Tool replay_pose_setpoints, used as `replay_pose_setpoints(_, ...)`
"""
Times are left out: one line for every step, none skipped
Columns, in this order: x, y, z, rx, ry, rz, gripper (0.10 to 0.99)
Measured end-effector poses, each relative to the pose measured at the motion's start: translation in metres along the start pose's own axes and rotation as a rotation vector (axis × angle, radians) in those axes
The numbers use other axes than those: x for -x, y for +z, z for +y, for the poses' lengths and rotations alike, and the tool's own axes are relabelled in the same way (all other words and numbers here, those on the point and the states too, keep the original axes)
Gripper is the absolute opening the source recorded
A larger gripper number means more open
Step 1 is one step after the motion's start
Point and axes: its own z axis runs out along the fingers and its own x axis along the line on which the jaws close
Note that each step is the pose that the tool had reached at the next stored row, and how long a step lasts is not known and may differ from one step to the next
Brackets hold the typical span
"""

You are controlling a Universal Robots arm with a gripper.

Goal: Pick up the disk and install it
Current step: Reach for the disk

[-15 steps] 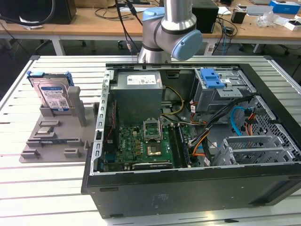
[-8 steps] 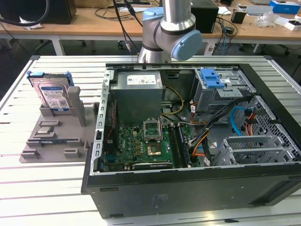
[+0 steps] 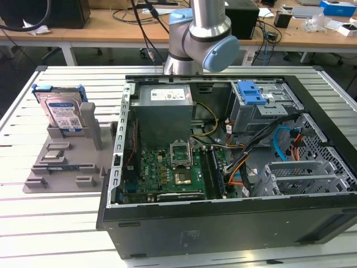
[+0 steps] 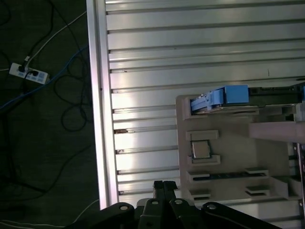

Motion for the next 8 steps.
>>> replay_pose_setpoints(-0.0017, -0.0001, -0.0001, 0.000, 0.000, 0.0000, 0.106)
replay_pose_setpoints(-0.0028, -0.0001, -0.0002, 0.000, 0.000, 0.0001, 0.106)
replay_pose_setpoints(-0.0046, -0.0001, -0.0003, 0.000, 0.000, 0.0001, 0.106)
replay_pose_setpoints(-0.0065, -0.0001, -0.0004, 0.000, 0.000, 0.0000, 0.106)
replay_pose_setpoints(-0.0087, 0.0000, -0.0006, 0.000, 0.000, 0.0001, 0.106)
replay_pose_setpoints(-0.0108, 0.0001, -0.0006, 0.000, 0.000, 0.0000, 0.106)
replay_pose_setpoints(-0.0119, 0.0001, -0.0006, 0.000, 0.000, 0.0001, 0.106)
replay_pose_setpoints(-0.0129, 0.0002, -0.0006, 0.000, 0.000, 0.0001, 0.106)
